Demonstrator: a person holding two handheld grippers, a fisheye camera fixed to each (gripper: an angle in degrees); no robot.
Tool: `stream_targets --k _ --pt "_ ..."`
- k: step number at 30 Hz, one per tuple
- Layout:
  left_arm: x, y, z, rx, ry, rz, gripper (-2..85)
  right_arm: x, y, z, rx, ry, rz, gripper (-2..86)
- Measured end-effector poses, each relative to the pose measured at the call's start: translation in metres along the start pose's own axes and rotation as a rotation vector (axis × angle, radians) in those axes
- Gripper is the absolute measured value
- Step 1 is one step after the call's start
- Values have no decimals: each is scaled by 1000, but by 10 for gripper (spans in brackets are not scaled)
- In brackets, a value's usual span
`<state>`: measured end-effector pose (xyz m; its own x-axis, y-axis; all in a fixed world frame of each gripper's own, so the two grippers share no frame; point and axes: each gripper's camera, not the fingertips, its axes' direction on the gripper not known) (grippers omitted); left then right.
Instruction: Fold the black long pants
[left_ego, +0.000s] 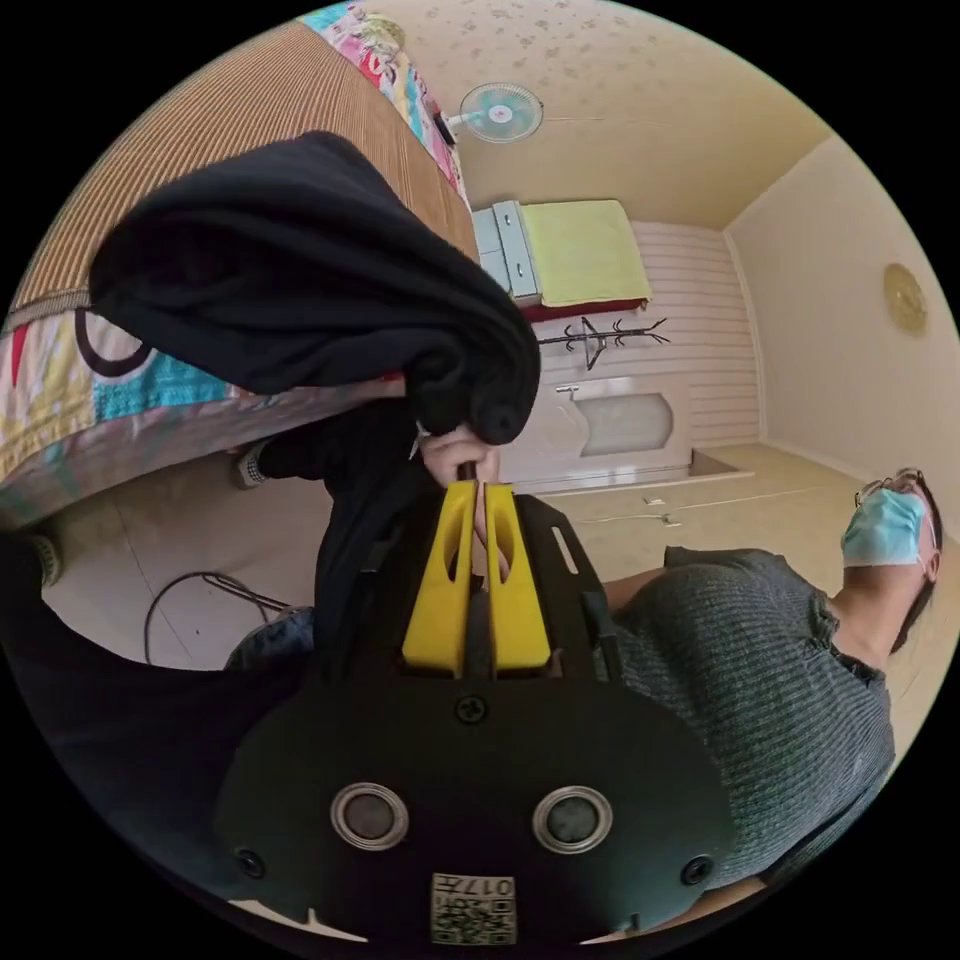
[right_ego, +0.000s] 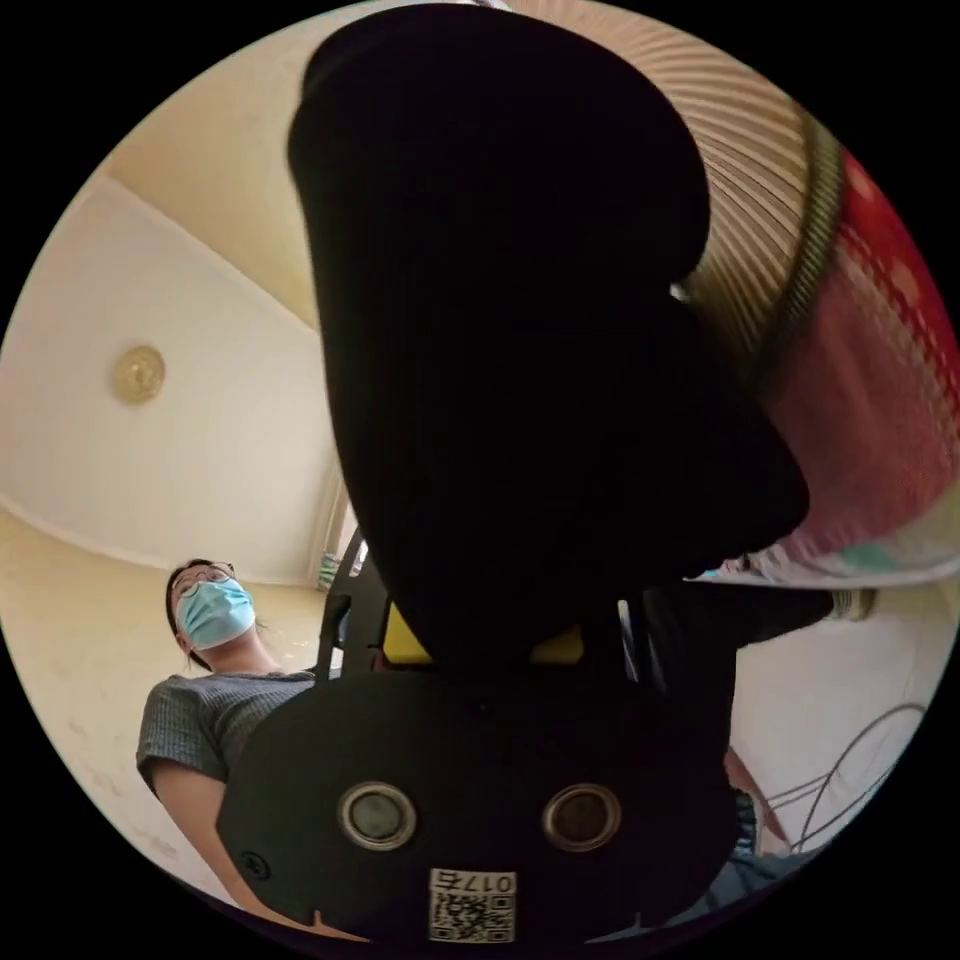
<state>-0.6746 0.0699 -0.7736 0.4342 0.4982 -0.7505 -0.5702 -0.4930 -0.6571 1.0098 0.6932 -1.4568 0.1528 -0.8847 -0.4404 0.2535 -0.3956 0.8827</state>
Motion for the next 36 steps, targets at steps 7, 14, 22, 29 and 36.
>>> stream_targets --k 7,14,22,29,36 --pt "16 12 -22 55 -154 -4 -10 -150 -88 -56 73 12 -439 152" --pt "21 8 -16 93 -203 -63 -10 -311 -152 -203 271 266 -845 153" --pt "29 3 26 40 -249 -123 -10 -267 -128 -401 781 679 -267 136" --pt "45 9 55 67 -288 -134 4 -227 -27 -396 924 697 -252 106" --pt "83 35 50 203 -686 -133 42 -176 94 -270 818 976 -338 14"
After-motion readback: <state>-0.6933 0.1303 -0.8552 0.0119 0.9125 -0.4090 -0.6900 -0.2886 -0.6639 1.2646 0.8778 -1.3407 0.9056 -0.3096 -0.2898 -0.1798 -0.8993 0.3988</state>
